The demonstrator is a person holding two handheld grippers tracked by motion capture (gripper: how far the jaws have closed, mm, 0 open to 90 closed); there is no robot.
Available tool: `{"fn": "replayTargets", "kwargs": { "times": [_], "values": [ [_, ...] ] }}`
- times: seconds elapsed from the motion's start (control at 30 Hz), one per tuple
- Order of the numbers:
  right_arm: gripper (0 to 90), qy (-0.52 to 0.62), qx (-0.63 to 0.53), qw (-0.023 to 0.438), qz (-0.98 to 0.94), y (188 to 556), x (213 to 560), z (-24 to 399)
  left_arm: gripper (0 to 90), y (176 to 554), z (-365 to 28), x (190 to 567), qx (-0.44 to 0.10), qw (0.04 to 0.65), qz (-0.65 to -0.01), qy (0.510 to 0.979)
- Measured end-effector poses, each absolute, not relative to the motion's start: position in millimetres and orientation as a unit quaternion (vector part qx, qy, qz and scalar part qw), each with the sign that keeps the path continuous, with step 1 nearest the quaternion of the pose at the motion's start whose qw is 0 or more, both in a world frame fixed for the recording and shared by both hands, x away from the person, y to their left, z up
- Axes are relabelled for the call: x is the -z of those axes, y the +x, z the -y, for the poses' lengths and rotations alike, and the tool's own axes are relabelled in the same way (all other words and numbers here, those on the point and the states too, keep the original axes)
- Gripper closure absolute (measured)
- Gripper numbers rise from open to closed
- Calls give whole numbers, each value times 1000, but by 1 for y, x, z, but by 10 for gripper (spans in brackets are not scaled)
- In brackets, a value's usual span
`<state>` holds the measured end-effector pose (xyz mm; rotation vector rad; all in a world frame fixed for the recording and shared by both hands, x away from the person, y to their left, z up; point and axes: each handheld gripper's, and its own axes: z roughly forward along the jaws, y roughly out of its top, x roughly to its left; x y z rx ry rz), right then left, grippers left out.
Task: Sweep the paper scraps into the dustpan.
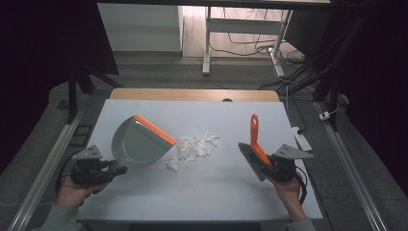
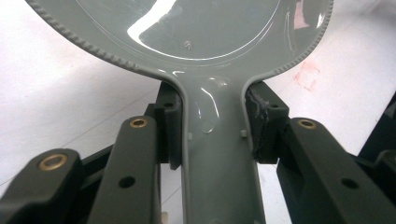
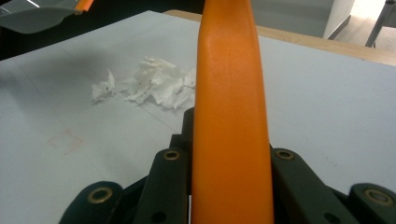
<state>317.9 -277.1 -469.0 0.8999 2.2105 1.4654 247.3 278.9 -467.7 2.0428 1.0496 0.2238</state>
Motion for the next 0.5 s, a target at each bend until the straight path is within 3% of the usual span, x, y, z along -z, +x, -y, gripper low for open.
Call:
{"fn": "replayTargets", "kwargs": {
  "times": [0.5],
  "values": [
    [768,311,-521,170,-776,323,464,271,612,244,-271,468,-66,392,-384,833]
  ]
}}
